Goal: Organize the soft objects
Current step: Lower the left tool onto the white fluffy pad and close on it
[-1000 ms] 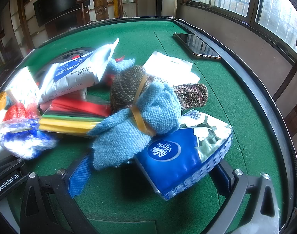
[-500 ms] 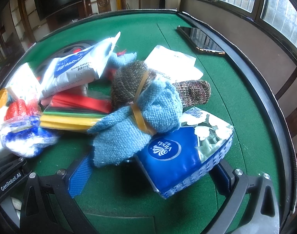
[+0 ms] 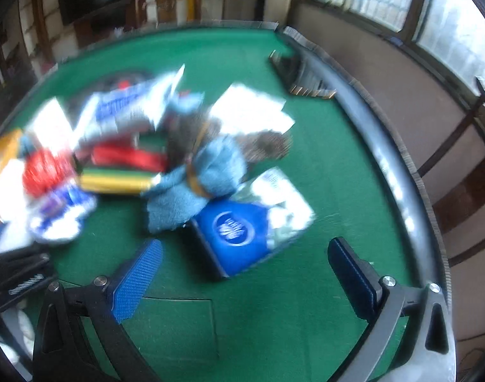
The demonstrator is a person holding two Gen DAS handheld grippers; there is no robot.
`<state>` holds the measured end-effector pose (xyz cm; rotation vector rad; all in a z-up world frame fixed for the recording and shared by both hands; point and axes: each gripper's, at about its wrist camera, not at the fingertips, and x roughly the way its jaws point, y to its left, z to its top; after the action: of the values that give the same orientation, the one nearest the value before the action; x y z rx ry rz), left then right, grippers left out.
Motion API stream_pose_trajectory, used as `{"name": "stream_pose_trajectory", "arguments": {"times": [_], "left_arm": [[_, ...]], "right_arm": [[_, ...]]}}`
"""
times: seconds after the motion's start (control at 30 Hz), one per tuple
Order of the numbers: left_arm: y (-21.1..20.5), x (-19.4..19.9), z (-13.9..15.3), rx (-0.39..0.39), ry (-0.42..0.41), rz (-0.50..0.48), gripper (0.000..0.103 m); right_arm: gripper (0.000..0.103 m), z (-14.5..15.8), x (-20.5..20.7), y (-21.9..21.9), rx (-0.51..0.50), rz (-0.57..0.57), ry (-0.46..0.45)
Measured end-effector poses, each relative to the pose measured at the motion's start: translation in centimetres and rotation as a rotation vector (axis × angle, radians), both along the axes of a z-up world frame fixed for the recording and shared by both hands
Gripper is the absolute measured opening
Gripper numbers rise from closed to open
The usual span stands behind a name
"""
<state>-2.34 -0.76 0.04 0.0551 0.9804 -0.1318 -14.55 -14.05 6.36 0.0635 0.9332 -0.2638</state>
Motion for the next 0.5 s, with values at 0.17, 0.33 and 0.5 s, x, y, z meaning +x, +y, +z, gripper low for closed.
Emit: {"name": "stream_pose_trajectory", "arguments": {"times": [0.17, 0.33, 0.5], "left_arm": [[3.1, -1.9, 1.9, -0.179, 0.012, -0.07, 0.103], [7.5, -3.5, 5.8, -0.165, -0.115, -0.074, 0.103], [8.7, -2.4, 6.6, -0.085, -0.129, -0.093, 0.103]], "right_arm": [[0.102, 4.9, -3.4, -0.7, 0.103, 0.029, -0.317], [0.102, 4.1, -1.1, 0.0, 0.066, 0.019, -0.323], [0.102, 1.7, 0.3, -0.1, 0.14, 0.014, -0.351]]}}
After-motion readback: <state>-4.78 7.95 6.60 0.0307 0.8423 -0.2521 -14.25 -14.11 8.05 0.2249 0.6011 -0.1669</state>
